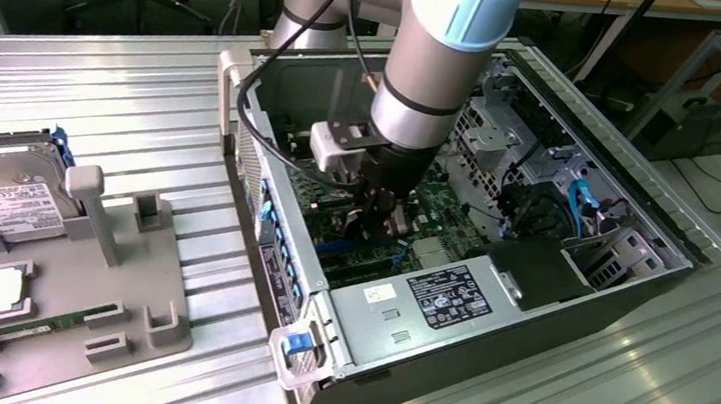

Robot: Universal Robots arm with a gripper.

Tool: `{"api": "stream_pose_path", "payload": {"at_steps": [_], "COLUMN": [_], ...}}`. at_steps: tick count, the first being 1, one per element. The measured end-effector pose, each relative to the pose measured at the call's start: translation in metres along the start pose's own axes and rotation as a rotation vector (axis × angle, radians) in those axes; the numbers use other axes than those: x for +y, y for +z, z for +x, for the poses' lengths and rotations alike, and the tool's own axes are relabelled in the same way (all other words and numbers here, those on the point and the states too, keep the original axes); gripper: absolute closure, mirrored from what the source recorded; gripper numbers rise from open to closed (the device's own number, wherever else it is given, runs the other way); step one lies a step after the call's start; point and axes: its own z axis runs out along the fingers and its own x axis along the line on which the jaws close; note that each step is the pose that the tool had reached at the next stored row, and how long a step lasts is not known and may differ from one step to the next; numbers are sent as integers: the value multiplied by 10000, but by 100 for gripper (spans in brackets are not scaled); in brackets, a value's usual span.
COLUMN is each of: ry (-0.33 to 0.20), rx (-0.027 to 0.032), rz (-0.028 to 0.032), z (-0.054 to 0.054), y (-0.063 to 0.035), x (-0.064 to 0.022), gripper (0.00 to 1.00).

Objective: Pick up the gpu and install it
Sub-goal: 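Insert the gpu into the slot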

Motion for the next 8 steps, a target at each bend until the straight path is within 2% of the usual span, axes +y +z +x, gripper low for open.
{"api": "stream_pose_path", "payload": {"at_steps": [8], "ry": [0], "rx": [5], "rz": [-2], "z": [1], "y": [52], "x": [-1], "gripper": [72]}}
